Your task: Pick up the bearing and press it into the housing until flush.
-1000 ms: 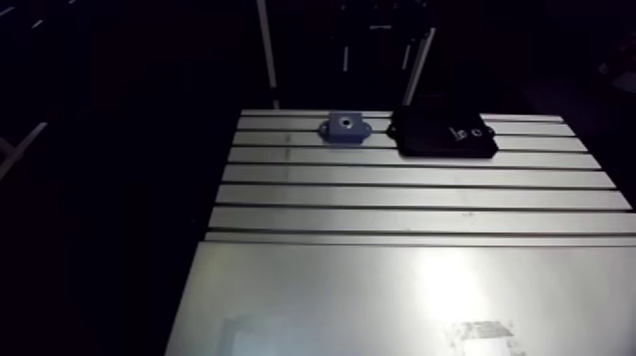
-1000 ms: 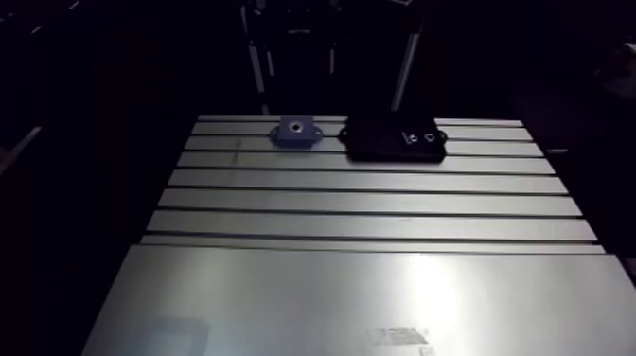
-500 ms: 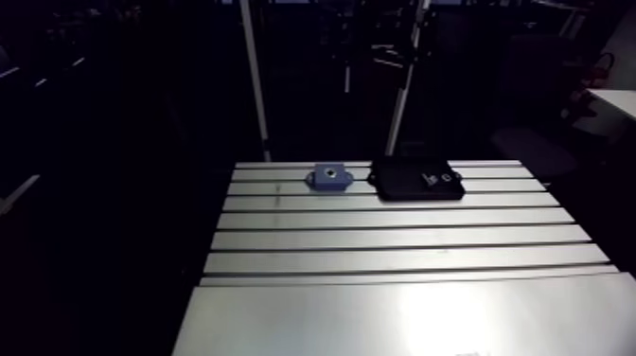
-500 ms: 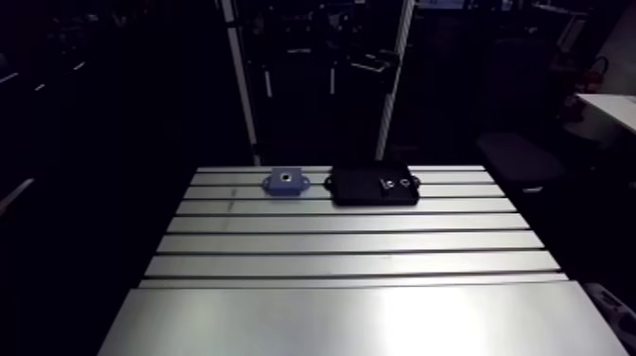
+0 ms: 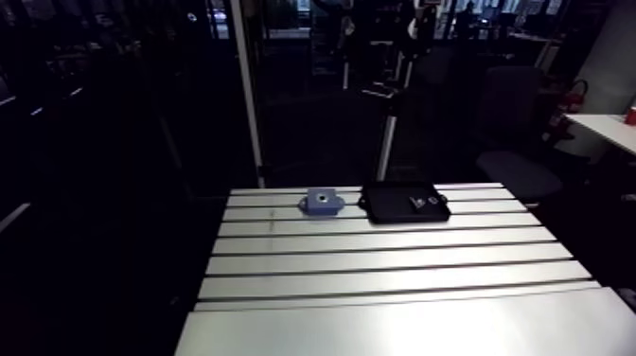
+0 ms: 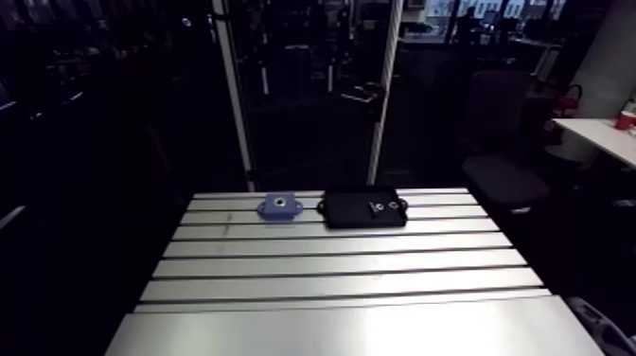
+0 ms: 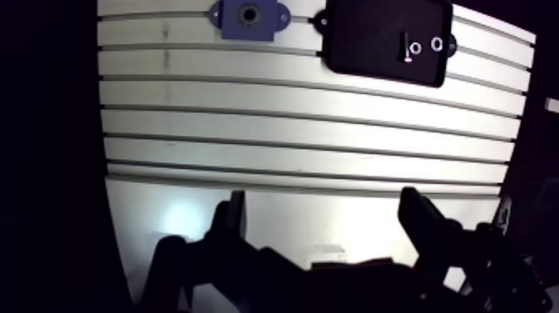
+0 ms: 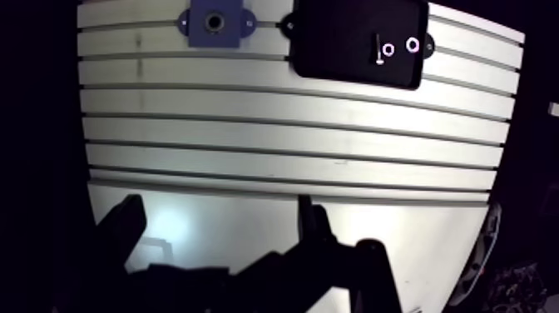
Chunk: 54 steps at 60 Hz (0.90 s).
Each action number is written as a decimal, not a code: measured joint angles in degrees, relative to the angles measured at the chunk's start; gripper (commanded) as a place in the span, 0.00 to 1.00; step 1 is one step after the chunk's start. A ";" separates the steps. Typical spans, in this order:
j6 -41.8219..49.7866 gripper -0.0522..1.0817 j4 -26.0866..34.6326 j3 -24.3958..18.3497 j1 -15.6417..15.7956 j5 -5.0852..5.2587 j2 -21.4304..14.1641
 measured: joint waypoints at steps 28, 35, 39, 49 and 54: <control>-0.04 0.05 0.50 1.16 -0.06 -0.28 -2.68; -0.04 0.05 0.49 1.33 -0.06 -0.29 -2.82; -0.01 0.05 0.47 1.37 -0.06 -0.27 -2.83; 0.14 0.05 0.42 1.40 -0.03 -0.25 -2.74; 0.27 0.05 0.40 1.41 -0.01 -0.25 -2.68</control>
